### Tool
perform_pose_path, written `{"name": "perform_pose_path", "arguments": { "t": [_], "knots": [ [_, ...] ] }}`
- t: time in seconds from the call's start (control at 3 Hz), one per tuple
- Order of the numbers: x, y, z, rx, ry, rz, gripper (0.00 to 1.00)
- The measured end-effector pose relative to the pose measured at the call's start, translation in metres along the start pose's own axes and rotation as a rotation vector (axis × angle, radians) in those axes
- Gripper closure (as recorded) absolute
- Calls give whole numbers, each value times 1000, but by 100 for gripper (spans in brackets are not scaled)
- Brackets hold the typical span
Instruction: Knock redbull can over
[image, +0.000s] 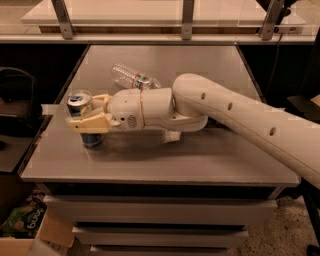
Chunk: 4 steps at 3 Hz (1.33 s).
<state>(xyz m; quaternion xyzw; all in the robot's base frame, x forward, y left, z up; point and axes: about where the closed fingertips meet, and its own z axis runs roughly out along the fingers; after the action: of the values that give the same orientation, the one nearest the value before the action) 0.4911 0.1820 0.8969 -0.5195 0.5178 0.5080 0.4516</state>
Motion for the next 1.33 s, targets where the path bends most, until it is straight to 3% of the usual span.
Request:
{"name": "perform_pose_path", "arguments": {
  "t": [1.33],
  "knots": [
    [0,0,0,0,1,0,100]
  ]
}}
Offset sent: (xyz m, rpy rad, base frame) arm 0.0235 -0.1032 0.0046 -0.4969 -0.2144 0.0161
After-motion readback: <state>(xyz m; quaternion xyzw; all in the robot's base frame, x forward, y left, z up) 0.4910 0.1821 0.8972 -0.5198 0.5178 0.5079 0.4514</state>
